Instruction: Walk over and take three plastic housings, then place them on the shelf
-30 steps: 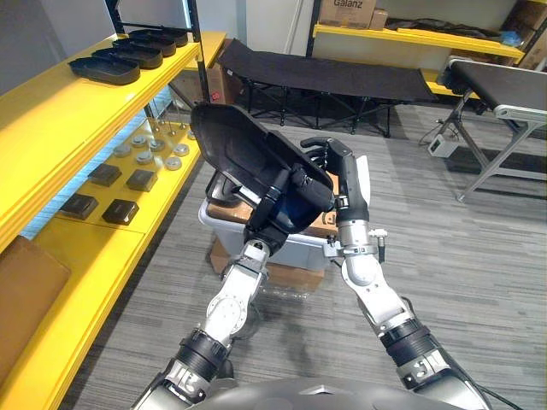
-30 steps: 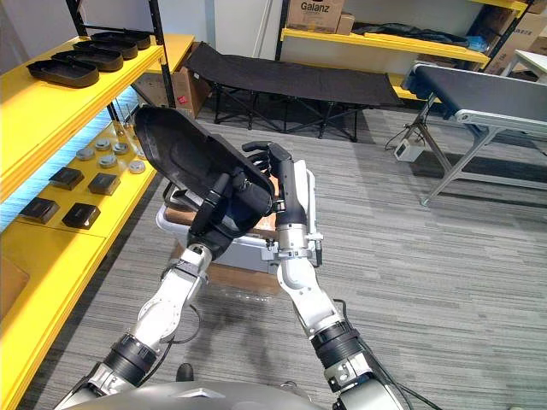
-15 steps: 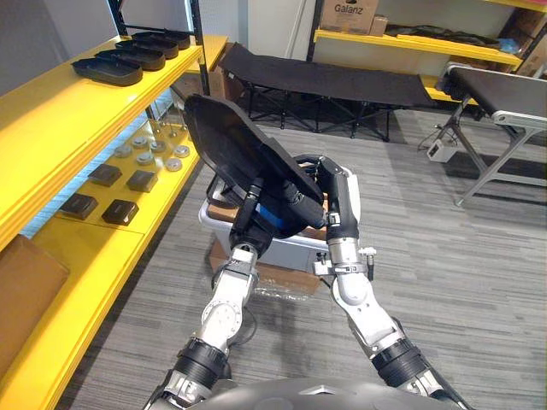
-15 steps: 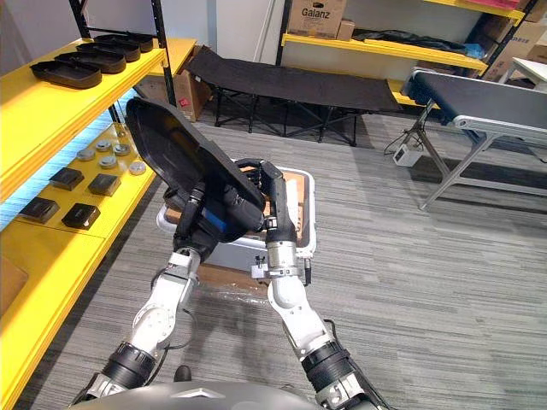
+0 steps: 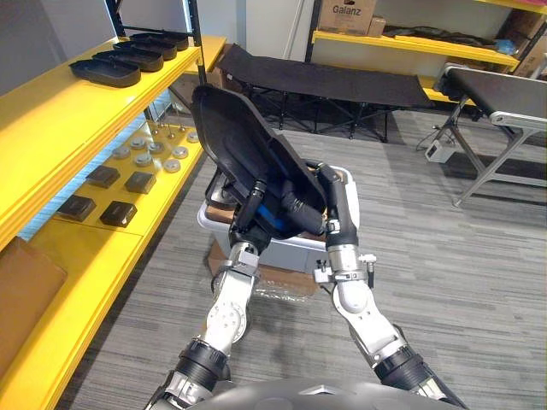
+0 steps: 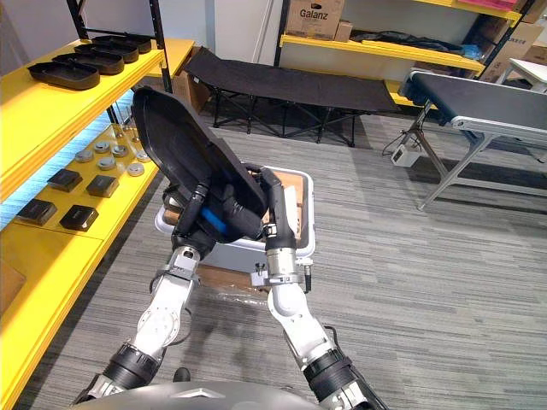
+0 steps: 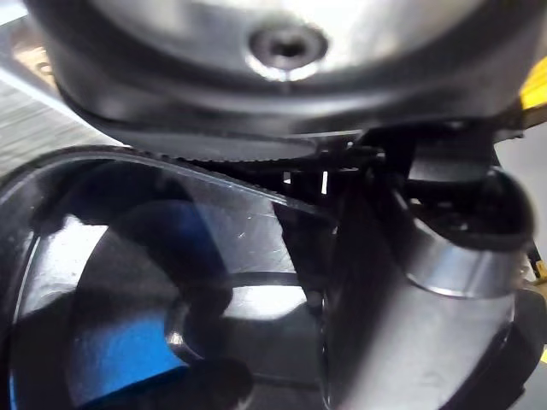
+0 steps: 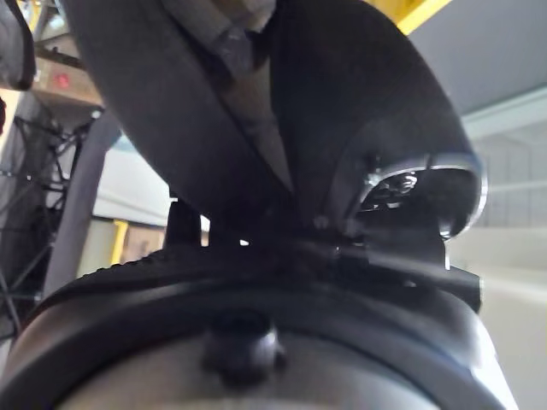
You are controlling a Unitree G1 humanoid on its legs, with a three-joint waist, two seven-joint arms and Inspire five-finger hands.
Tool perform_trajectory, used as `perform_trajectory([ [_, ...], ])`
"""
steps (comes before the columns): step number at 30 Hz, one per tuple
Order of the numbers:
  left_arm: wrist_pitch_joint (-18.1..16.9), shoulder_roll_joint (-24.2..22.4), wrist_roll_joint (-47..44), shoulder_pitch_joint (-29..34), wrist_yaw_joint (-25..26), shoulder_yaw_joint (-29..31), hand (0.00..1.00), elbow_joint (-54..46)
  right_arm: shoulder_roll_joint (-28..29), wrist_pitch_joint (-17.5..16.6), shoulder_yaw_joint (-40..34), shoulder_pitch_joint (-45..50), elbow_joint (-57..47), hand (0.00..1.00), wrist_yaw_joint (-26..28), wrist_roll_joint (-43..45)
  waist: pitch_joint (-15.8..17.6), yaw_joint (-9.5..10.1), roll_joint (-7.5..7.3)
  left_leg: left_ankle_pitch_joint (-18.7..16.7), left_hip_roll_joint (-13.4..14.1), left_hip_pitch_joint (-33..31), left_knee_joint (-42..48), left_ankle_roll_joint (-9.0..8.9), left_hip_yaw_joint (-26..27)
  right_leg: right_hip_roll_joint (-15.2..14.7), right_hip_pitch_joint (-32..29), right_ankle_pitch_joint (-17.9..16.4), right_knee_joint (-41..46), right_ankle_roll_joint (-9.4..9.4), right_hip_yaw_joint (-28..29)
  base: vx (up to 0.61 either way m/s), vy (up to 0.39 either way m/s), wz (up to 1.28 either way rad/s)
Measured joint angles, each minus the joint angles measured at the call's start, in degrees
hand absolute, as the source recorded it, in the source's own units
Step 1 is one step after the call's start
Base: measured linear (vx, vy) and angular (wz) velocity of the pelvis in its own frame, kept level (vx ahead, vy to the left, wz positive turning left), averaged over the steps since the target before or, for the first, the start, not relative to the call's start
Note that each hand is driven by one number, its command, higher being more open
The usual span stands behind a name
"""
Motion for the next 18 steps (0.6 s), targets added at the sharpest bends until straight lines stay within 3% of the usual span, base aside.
perform_trajectory([
  [8, -2.35, -1.94, 32.25, 0.67, 16.76, 8.24, 0.0, -5.22, 0.33, 4.35, -0.82, 1.7, -2.38, 1.0, 3.42, 2.64, -0.1, -0.01, 0.2, -0.05, 0.02, 0.19, 0.0, -0.06, 0.0, 0.02, 0.15, 0.01, 0.01, 0.02, 0.1, 0.0, 0.0, 0.0],
  [15, -3.27, -2.16, 53.32, 3.8, 31.33, 18.77, 0.0, -6.66, 0.6, 8.08, -10.01, 4.55, -3.54, 1.0, 5.02, 12.53, -0.01, -0.02, 0.37, -0.27, 0.02, 0.11, 0.0, -0.21, 0.21, 0.03, -0.06, 0.0, -0.08, 0.05, 0.4, 0.0, 0.0, -0.01],
  [18, -3.24, -2.08, 61.83, 5.31, 35.27, 21.28, 0.0, -7.78, 0.39, 7.96, -12.38, 6.16, -3.59, 1.0, 11.82, 21.75, 0.1, 0.0, 0.74, -0.41, 0.05, 0.05, 0.01, -0.34, 0.51, 0.05, -0.32, 0.01, -0.16, 0.06, 0.77, 0.0, 0.0, -0.05],
])
